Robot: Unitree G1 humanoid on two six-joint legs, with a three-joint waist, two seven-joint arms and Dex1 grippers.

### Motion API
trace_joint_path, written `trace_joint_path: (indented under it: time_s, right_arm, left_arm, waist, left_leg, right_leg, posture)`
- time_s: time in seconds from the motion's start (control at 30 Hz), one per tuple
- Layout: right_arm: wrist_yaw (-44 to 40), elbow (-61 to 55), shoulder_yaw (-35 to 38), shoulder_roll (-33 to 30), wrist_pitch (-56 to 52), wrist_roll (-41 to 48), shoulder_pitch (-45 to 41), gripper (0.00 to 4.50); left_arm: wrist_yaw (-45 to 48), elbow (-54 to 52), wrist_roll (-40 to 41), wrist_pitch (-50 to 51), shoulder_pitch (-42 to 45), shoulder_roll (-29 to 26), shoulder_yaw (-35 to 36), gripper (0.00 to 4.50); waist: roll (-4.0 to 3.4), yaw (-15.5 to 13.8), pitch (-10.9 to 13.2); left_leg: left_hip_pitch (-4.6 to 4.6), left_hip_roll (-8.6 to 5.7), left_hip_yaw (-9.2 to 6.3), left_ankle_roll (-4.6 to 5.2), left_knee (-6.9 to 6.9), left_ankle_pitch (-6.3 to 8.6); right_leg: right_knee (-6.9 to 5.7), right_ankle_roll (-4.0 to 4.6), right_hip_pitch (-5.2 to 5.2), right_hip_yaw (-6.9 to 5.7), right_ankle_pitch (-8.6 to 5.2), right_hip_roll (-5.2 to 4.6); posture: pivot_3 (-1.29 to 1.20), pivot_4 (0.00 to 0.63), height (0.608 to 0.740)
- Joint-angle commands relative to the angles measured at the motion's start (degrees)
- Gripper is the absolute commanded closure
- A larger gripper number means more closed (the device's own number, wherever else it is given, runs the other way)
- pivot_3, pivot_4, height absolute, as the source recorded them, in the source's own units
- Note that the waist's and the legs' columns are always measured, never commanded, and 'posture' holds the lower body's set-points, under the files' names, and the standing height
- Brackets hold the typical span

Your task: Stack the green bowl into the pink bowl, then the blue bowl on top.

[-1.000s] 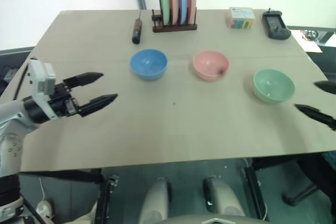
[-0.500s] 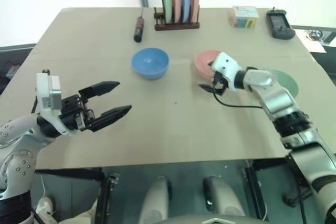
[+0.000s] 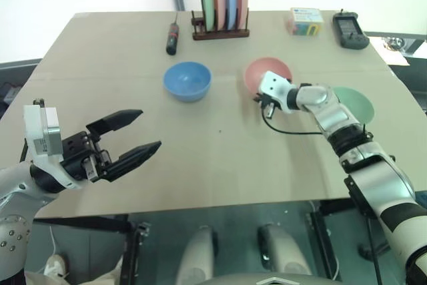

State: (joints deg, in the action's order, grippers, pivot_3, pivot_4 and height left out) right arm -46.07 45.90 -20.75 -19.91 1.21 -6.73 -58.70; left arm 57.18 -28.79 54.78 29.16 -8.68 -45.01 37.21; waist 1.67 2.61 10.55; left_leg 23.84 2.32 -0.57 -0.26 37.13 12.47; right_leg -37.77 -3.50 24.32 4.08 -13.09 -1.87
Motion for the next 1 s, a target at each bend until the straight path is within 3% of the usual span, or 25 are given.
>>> trace_joint_path:
  time_s: [0.03, 0.2, 0.3, 0.43, 0.5, 0.53, 0.7, 0.8, 0.83, 0.93, 1.0]
  right_arm:
    - [-1.3, -3.7, 1.6, -0.4, 0.9, -0.1, -1.2, 4.44]
    - [-12.7, -30.8, -0.8, -2.3, -11.2, 6.1, 9.2, 4.44]
    - [-13.9, -48.9, -3.2, -2.8, -22.9, 8.8, 17.5, 4.44]
    - [-12.1, -55.2, -5.2, -2.3, -29.8, 7.9, 21.3, 4.44]
    - [-10.9, -53.6, -5.6, -2.1, -30.1, 6.8, 21.3, 3.74]
    - [-10.7, -53.2, -5.7, -2.4, -30.3, 6.4, 21.1, 3.7]
    - [-11.5, -58.4, -2.0, -3.9, -35.8, 10.2, 20.8, 1.51]
    - [-13.8, -66.6, 5.2, -5.3, -45.1, 20.4, 21.9, 0.26]
    - [-14.8, -69.1, 7.5, -6.6, -47.7, 23.6, 22.4, 0.03]
    - [-16.1, -74.8, 15.3, -12.1, -53.2, 30.6, 24.3, 0.03]
    - [-12.0, -73.1, 21.9, -16.3, -52.0, 28.5, 26.6, 0.03]
  left_arm:
    - [-0.4, -1.6, 0.3, -1.3, 0.7, -0.1, 0.2, 0.0]
    - [0.1, 0.4, -0.5, -1.8, 3.2, -0.7, -1.3, 0.0]
    - [0.2, 1.0, -1.0, -2.1, 4.0, -0.5, -2.2, 0.0]
    - [0.6, 1.7, -1.4, -2.2, 5.1, -0.4, -3.7, 0.0]
    - [1.0, 2.4, -1.8, -2.3, 6.2, -0.6, -4.9, 0.0]
    - [1.3, 2.9, -1.9, -2.3, 6.9, -0.7, -5.4, 0.0]
    - [2.5, 4.8, -2.4, -2.5, 9.1, -1.0, -6.9, 0.0]
    - [3.0, 5.6, -2.9, -2.7, 10.7, -0.5, -8.8, 0.0]
    - [3.2, 5.8, -3.2, -2.9, 11.2, -0.3, -9.5, 0.0]
    - [3.3, 6.5, -3.6, -3.3, 13.1, 0.4, -11.9, 0.0]
    - [3.4, 7.5, -4.1, -3.7, 15.1, 1.1, -13.7, 0.0]
  waist:
    - [0.0, 0.0, 0.0]
    - [-0.01, -0.2, 0.0]
    - [-0.01, -0.3, 0.0]
    - [-0.01, -0.1, 0.0]
    - [0.03, -0.1, 0.0]
    - [0.04, -0.2, 0.0]
    - [0.04, -0.3, 0.0]
    - [0.03, -0.4, 0.0]
    - [0.04, -0.4, 0.0]
    - [0.03, -0.7, 0.0]
    - [0.05, -0.8, 0.0]
  left_leg:
    - [0.0, 0.0, 0.0, 0.0, 0.0, 0.0]
    - [0.02, 0.0, -0.05, 0.0, -0.02, 0.0]
    - [0.02, 0.0, -0.11, 0.0, -0.04, 0.0]
    - [0.01, 0.0, -0.08, 0.0, 0.02, 0.0]
    - [-0.08, 0.02, -0.03, 0.0, 0.15, 0.0]
    - [-0.11, 0.02, -0.04, 0.0, 0.16, -0.01]
    - [-0.06, 0.02, -0.04, -0.05, 0.2, -0.04]
    - [0.01, 0.02, -0.06, -0.05, 0.12, -0.03]
    - [0.03, 0.01, -0.08, -0.05, 0.08, -0.03]
    - [0.05, 0.0, -0.11, -0.05, 0.03, -0.02]
    - [0.05, -0.01, -0.11, -0.04, 0.04, -0.02]
  right_leg:
    - [0.0, 0.0, 0.0, 0.0, 0.0, 0.0]
    - [0.01, -0.15, -0.01, -0.01, 0.08, 0.02]
    - [0.01, -0.15, -0.02, -0.04, 0.08, 0.02]
    - [-0.03, -0.02, -0.02, -0.04, 0.0, 0.02]
    - [-0.06, 0.04, -0.05, -0.02, -0.05, 0.02]
    - [-0.07, 0.04, -0.09, -0.02, -0.05, 0.02]
    - [-0.08, 0.05, -0.08, -0.03, -0.05, 0.03]
    - [-0.05, 0.03, -0.03, -0.03, -0.03, 0.02]
    - [-0.03, -0.01, -0.03, -0.04, -0.01, 0.02]
    - [0.07, -0.13, -0.06, -0.06, 0.05, 0.01]
    - [0.12, 0.03, -0.1, -0.08, -0.04, -0.01]
  posture:
    - [0.0, 0.15, 0.74]
    - [0.0, 0.15, 0.74]
    - [0.0, 0.15, 0.74]
    - [0.0, 0.15, 0.74]
    - [0.0, 0.15, 0.74]
    - [0.0, 0.15, 0.74]
    - [0.0, 0.15, 0.74]
    - [0.0, 0.15, 0.74]
    - [0.0, 0.15, 0.74]
    - [0.0, 0.15, 0.74]
    - [0.0, 0.15, 0.74]
